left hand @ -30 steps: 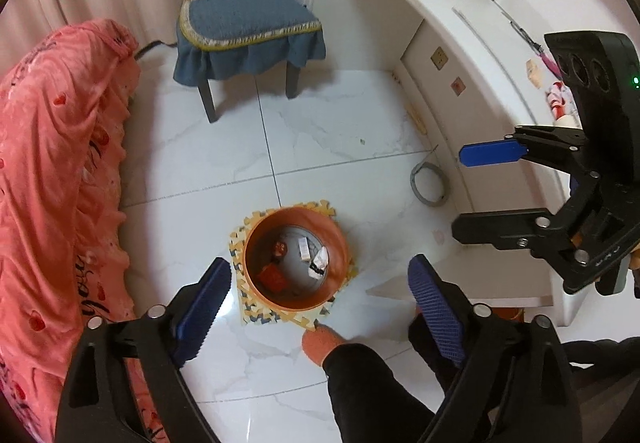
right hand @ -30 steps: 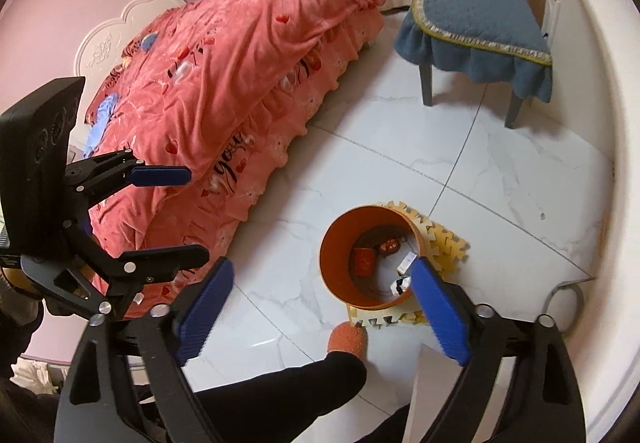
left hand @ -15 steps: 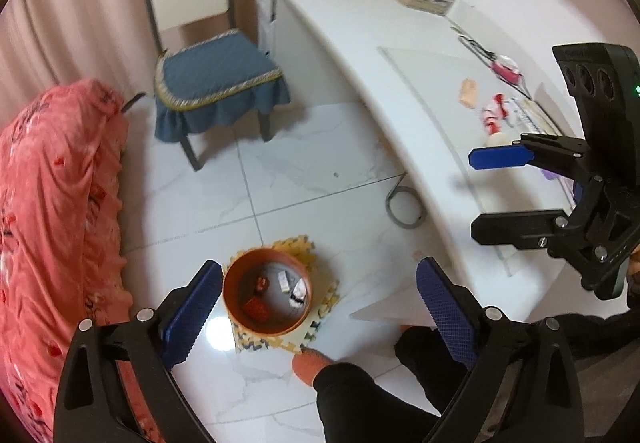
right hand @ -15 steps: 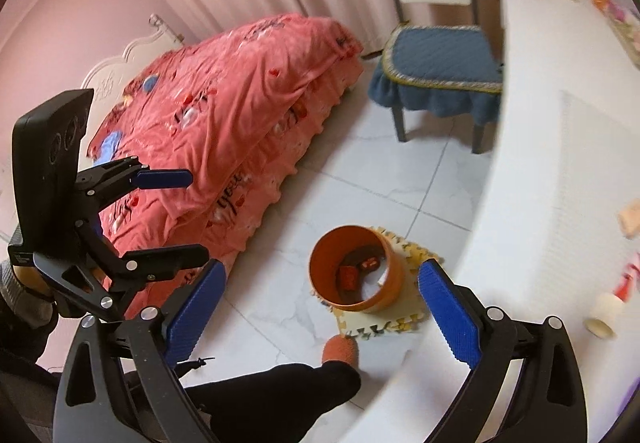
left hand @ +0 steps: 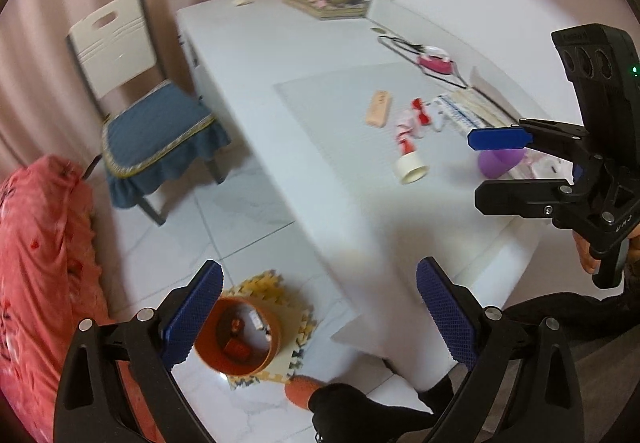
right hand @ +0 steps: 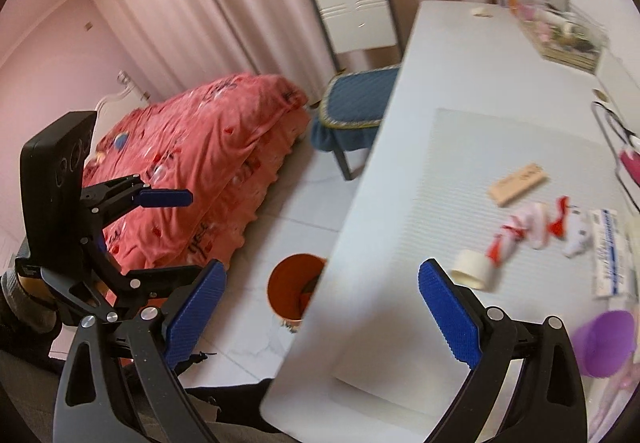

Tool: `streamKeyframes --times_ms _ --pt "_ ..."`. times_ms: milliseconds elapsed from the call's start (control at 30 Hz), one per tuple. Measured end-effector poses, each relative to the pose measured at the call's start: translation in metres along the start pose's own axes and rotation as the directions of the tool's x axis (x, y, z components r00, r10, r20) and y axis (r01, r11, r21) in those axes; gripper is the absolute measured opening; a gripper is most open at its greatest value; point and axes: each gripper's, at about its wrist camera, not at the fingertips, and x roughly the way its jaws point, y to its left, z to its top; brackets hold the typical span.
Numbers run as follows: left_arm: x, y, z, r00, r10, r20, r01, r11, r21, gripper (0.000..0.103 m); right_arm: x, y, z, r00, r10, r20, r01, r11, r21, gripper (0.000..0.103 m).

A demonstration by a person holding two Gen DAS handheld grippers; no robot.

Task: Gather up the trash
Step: 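Move both open tools back over the desk mat, then grasp the beige tape roll with the left tool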

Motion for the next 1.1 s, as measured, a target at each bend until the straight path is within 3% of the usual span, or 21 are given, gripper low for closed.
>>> streamKeyframes --times_ms 433,767,967,1100 --pt "0.050 -0.075 0.050 0.995 -0.094 -0.042 0.098 0.988 0.119 0.096 -0.045 -0.093 -0.014 0.995 -0.088 0.037 0.083 0.991 0.109 0.095" --pt "0.104 -0.089 0.070 0.989 -0.113 -0.091 0.127 0.978 0.166 0.096 -0.039 -0.138 -0.015 0.996 -0.088 0.030 0.083 0.985 0.152 0.095" --pt "0.137 -0.093 0.078 0.984 -0.131 -0.122 0.160 0.948 0.276 0.096 -0.028 -0.148 -0.020 0.997 -0.079 0.005 0.078 0.985 0.157 0.095" --pt "0.156 -0.093 0.082 0.972 -0.168 -0.162 0.216 0.909 0.356 0.096 -0.024 -0.153 -0.023 0.996 -0.089 0.003 0.087 0.982 0.169 0.095"
